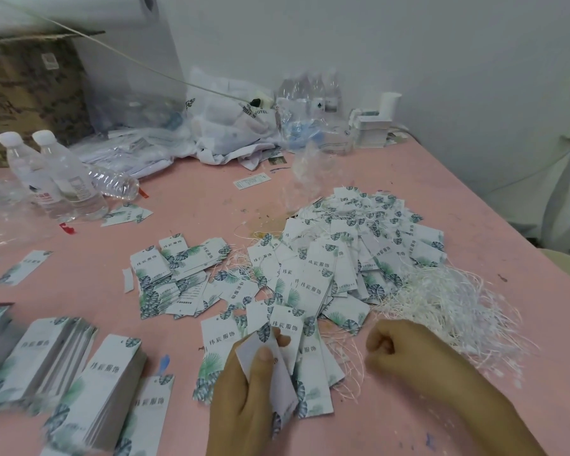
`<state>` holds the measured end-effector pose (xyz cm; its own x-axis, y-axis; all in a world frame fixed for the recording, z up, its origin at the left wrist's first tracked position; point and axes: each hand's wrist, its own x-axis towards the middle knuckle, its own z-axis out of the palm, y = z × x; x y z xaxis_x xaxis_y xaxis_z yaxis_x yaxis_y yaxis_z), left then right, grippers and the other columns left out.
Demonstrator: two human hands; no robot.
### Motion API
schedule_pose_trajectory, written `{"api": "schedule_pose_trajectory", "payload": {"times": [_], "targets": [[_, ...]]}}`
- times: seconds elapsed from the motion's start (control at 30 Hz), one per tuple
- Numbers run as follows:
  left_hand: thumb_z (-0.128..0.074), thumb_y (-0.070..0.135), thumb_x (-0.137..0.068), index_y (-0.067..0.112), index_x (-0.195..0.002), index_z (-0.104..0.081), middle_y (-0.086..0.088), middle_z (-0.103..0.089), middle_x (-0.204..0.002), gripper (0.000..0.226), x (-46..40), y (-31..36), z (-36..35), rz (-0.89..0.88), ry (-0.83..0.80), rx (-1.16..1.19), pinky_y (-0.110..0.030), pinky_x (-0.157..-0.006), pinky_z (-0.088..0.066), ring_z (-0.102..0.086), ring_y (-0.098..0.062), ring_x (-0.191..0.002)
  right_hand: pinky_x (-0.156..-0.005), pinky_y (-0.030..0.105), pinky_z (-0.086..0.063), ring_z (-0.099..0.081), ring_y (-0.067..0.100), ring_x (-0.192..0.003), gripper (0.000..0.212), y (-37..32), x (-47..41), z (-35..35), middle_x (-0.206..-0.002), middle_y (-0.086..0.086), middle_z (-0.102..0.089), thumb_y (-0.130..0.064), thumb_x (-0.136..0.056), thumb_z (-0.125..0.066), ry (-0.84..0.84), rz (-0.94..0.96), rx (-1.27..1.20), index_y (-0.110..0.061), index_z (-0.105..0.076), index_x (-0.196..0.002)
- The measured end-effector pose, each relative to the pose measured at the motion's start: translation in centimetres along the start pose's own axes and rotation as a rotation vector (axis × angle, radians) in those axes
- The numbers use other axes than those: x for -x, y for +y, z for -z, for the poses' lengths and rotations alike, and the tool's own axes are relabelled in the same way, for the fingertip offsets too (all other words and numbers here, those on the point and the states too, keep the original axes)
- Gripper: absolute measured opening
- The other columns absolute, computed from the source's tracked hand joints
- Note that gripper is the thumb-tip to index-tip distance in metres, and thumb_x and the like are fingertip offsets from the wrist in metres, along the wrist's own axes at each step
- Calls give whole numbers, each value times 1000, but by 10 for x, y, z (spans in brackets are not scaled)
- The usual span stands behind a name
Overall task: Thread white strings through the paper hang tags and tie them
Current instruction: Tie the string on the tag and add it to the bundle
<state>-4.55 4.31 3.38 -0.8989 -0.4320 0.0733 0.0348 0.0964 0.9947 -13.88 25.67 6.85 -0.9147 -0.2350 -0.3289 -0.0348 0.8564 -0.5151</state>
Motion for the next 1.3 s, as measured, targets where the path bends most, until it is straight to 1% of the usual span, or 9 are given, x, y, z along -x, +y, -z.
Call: {"api": "schedule_pose_trajectory", "payload": {"times": [0.1, 0.23, 0.43, 0.53, 0.67, 0.83, 1.0, 1.17, 1.3], "targets": [[-50, 64, -81, 46, -98, -74, 13, -75, -101, 34, 10, 8, -15, 66, -163, 43, -31, -71, -58, -72, -9, -86, -54, 17, -38, -52, -4, -60, 21, 2, 6, -9, -70, -14, -60, -48, -67, -62, -71, -5, 88, -32, -60, -81], [-51, 63, -85, 51, -107, -69, 15, -74, -108, 31, 18, 9, -37, 242, -398, -6, -32, -86, -56, -69, -6, -98, -54, 24, -34, -53, 0, -67, 37, -3, 5, -22, -73, -11, -60, -68, -76, -55, 154, -37, 212, -31, -54, -77], [-62, 27, -95, 27, -94, -80, -3, -78, -99, 18, 9, 9, -48, 480, -384, 189, -28, -82, -57, -72, -19, -97, -63, 28, -45, -60, 9, -71, 21, -2, -5, -30, -76, -5, -65, -32, -91, -50, 153, 28, 190, -21, -62, -79], [-72, 17, -80, -1, -93, -77, -30, -71, -101, 23, 4, 9, -48, 569, -318, 426, -50, -91, -53, -69, -43, -94, -61, 31, -47, -54, 5, -60, 21, 6, -7, -24, -72, -3, -64, -29, -91, -53, 181, 67, -71, -19, -60, -75], [-69, 14, -76, -5, -87, -76, -35, -70, -97, 24, 0, 4, -45, 605, -324, 603, -43, -70, -61, -71, -39, -79, -61, 28, -45, -55, 9, -58, 20, 13, -7, -9, -70, -5, -64, -26, -92, -61, 317, 123, -425, -32, -60, -73], [-69, 7, -83, -12, -91, -72, -38, -67, -98, 21, 2, 2, -44, 623, -347, 718, -42, -67, -58, -67, -41, -80, -79, 32, -50, -67, 15, -81, 17, 9, -4, -2, -89, 2, -72, -13, -92, -59, 473, 211, -1146, -17, -65, -77], [-68, 7, -80, -11, -112, -62, -39, -65, -98, 37, 4, 4, -39, 588, -421, 762, -42, -67, -55, -65, -42, -78, -47, 15, -43, -47, 6, -48, 17, 6, 2, 10, -75, 4, -61, -5, -82, -53, 249, 343, -1737, -17, -59, -72], [-64, 9, -78, 22, -126, -58, -38, -64, -89, 50, 2, 1, -39, 509, -391, 773, -41, -60, -55, -65, -40, -68, -35, 15, -30, -34, 7, -39, 25, -14, 8, -14, -74, 16, -63, -6, -72, -74, -76, 203, -1274, -8, -71, -96], [-61, 5, -71, 4, -112, -50, -28, -63, -77, 42, 0, 2, -38, 460, -386, 731, -38, -52, -55, -63, -34, -58, -35, 15, -29, -38, 8, -40, 26, -24, 10, -24, -73, 13, -68, -17, -65, -71, -53, 201, -1164, -10, -76, -89]]}}
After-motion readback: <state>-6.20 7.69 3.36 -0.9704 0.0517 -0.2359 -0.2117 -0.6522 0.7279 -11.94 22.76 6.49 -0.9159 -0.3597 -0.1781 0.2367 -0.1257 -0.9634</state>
